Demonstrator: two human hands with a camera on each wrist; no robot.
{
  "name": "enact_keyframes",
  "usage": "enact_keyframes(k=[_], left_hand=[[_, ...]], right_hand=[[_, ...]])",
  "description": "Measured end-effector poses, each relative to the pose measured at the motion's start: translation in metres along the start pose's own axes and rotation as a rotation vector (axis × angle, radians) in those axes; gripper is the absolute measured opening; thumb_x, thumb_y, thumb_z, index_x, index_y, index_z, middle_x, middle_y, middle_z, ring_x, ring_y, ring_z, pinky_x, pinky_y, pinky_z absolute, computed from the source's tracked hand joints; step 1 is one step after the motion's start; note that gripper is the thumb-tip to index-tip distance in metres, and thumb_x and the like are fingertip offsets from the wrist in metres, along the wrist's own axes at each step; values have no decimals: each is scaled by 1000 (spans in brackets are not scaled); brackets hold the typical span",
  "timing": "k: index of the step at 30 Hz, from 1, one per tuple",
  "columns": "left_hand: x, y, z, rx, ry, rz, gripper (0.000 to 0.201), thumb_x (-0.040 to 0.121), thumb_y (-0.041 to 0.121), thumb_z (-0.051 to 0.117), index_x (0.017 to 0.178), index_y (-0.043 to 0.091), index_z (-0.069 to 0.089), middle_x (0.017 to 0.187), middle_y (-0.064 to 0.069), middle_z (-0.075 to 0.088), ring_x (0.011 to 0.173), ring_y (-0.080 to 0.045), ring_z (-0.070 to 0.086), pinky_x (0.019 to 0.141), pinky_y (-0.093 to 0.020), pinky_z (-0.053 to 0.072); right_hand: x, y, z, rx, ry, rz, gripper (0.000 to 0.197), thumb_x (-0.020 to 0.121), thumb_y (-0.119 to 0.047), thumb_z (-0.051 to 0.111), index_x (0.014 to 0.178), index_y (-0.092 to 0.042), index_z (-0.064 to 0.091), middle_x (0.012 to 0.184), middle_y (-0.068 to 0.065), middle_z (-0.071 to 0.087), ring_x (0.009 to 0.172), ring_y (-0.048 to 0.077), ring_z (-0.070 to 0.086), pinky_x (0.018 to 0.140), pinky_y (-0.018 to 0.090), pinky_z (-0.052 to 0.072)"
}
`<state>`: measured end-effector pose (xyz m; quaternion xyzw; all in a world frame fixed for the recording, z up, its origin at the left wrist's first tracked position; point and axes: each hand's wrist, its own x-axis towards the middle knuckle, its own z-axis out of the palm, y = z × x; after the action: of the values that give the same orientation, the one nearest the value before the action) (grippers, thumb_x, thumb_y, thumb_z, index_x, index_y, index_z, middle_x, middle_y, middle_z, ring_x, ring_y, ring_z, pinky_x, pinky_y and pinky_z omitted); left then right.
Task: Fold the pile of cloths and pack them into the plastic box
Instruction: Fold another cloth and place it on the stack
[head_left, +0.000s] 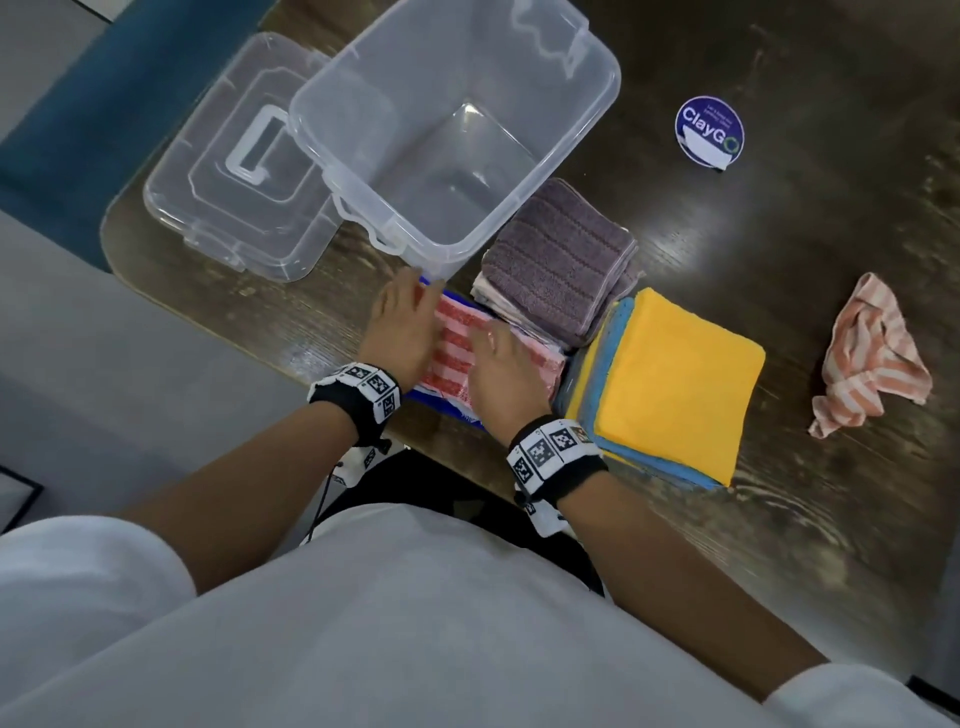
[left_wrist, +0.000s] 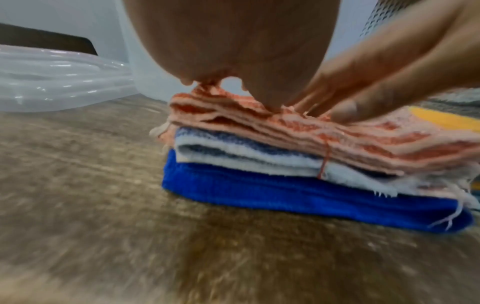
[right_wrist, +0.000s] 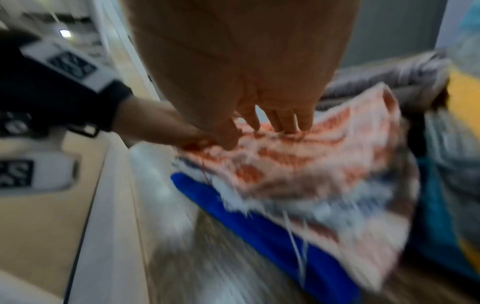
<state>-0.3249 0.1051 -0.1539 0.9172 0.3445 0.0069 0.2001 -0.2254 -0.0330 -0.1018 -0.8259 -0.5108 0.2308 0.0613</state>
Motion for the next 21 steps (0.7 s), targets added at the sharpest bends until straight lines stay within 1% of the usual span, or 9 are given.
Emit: enact_keyframes(k=[1, 2, 3, 5, 9, 14, 16, 19, 21], left_hand=[[-3, -2, 5, 18, -74, 60, 56, 105, 34, 42, 156, 15, 27, 160, -25, 20, 149, -42, 18, 122, -53, 13], [-6, -7, 12, 47, -146, 86, 64, 105, 45, 36, 160, 17, 18, 164, -23, 10, 153, -39, 7, 124, -51, 3], [-9, -11, 17, 79, -204, 82, 71, 103, 55, 29, 161, 19, 9, 166, -20, 1, 154, -36, -1, 123, -49, -4], [-13, -18, 24, 122, -258, 45, 83, 96, 67, 20, 161, 21, 0, 167, -16, -7, 154, -34, -8, 122, -50, -8], [-10, -18, 28, 151, -283, -1, 92, 86, 77, 10, 160, 25, -8, 167, -13, -11, 153, -39, -6, 122, -57, -2], [-5, -14, 29, 210, -308, -62, 92, 85, 78, 8, 159, 28, -11, 167, -10, -12, 153, -41, -3, 122, -59, -1], [-5, -8, 27, 250, -314, -85, 89, 88, 77, 11, 159, 28, -11, 167, -10, -11, 153, -41, -2, 122, -58, -2], [-3, 5, 21, 351, -323, -115, 86, 95, 71, 22, 159, 25, -12, 167, -13, -11, 153, -42, -3, 121, -59, -5], [-3, 18, 13, 422, -337, -138, 85, 98, 67, 28, 159, 21, -10, 166, -17, -9, 152, -43, -4, 119, -61, -6]], right_hand=[[1, 2, 10, -11, -72, -9, 61, 99, -11, 50, 155, -6, 27, 158, 23, 27, 145, 38, 28, 121, 50, 26], [1, 7, 20, -27, -135, -6, 63, 103, -18, 45, 158, -7, 17, 164, 20, 15, 152, 35, 14, 125, 48, 14], [1, 13, 29, -44, -176, -3, 65, 106, -24, 41, 160, -9, 8, 167, 17, 4, 155, 32, 3, 126, 45, 5], [-1, 27, 40, -69, -188, -24, 68, 108, -34, 36, 161, -13, -2, 168, 11, -10, 155, 27, -9, 126, 42, -3], [-3, 44, 48, -81, -170, -68, 72, 107, -42, 36, 161, -20, -6, 168, 5, -15, 155, 24, -14, 125, 40, -5], [1, 48, 51, -72, -199, -69, 73, 107, -42, 36, 160, -21, -10, 167, 5, -20, 153, 25, -19, 123, 39, -11], [2, 48, 49, -51, -231, -78, 74, 107, -42, 36, 160, -21, -11, 167, 6, -20, 153, 25, -20, 123, 40, -10], [5, 49, 38, -32, -306, -81, 76, 106, -37, 41, 160, -19, -10, 167, 7, -19, 154, 27, -18, 126, 44, -5], [5, 47, 24, -4, -352, -84, 76, 104, -28, 48, 161, -17, -1, 168, 8, -10, 155, 28, -10, 126, 45, 1]])
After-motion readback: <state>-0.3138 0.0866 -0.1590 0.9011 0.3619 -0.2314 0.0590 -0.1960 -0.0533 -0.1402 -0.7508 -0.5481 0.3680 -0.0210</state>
